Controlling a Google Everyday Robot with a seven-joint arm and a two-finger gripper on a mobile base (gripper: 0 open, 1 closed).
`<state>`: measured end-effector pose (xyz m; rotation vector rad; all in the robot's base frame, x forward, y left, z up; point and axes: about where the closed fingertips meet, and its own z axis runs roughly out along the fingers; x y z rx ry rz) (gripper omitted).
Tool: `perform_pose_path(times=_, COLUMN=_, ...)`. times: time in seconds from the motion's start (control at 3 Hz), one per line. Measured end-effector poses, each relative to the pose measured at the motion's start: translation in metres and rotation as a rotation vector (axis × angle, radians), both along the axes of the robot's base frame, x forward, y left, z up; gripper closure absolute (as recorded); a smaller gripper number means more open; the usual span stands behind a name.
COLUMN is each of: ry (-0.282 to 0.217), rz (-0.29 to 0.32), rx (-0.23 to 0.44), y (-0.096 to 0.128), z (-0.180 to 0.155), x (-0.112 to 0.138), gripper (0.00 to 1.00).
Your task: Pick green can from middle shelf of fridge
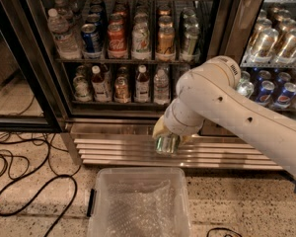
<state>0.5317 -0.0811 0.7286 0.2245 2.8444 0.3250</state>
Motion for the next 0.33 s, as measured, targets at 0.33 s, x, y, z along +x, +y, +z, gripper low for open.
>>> perform_pose_path(times=0.33, ry=0.01, rz=0.003, rx=0.005, y=0.0015, z=-0.001, x=-0.0025, gripper=1.0)
